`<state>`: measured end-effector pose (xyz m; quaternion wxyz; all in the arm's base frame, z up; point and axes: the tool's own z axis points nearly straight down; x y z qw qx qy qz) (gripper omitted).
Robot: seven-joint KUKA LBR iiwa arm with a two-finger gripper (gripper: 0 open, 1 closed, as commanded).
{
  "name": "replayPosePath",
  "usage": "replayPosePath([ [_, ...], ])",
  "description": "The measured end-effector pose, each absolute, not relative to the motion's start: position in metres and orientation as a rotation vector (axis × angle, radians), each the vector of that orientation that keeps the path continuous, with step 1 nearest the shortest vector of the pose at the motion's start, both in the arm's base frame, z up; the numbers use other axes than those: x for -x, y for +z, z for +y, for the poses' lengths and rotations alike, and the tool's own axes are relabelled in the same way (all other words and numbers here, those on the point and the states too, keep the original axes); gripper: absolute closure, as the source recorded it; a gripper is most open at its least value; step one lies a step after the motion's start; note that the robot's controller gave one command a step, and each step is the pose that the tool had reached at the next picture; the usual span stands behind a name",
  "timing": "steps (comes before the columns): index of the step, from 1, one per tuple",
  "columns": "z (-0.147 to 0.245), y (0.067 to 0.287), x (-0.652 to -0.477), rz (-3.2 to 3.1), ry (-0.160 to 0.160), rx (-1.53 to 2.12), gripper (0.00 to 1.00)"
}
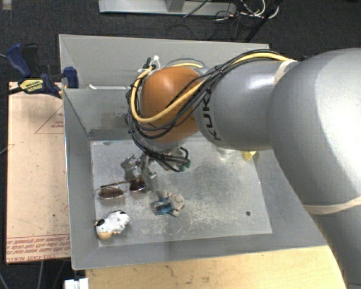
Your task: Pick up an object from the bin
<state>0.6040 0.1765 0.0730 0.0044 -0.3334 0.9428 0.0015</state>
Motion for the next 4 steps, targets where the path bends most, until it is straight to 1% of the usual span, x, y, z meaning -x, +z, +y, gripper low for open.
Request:
replayPosePath([
  [2,0.176,0.076,-0.602,2.962,0.004,1.048,1.0],
  [4,0.176,0.107,-0.601,2.963,0.003,1.048,1.0],
])
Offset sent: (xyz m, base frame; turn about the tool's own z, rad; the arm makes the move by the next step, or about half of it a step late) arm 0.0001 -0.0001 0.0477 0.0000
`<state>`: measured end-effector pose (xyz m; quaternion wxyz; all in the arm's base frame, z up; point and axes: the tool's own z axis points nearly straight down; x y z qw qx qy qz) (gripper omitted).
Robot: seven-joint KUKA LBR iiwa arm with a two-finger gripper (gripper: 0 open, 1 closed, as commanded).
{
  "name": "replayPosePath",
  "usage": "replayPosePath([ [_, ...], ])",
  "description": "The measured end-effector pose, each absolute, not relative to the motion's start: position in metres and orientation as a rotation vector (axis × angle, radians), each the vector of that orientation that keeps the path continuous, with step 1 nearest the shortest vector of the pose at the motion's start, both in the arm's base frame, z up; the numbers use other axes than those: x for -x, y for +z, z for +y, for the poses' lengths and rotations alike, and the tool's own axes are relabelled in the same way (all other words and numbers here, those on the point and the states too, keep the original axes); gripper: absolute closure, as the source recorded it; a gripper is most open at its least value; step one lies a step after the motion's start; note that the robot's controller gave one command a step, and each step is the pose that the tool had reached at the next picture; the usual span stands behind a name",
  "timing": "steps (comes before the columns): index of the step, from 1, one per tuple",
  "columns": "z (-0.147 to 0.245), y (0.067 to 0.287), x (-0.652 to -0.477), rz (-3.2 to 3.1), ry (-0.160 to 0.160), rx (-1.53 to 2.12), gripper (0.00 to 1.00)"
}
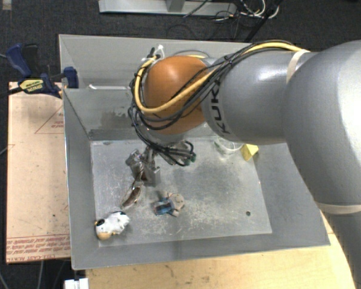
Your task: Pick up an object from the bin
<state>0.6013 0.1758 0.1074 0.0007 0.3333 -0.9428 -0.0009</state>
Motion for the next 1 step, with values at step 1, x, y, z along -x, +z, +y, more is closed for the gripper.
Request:
replayPosePath([
  [1,0.176,0.1232,-0.6018,-2.963,-0.002,-1.047,1.0],
])
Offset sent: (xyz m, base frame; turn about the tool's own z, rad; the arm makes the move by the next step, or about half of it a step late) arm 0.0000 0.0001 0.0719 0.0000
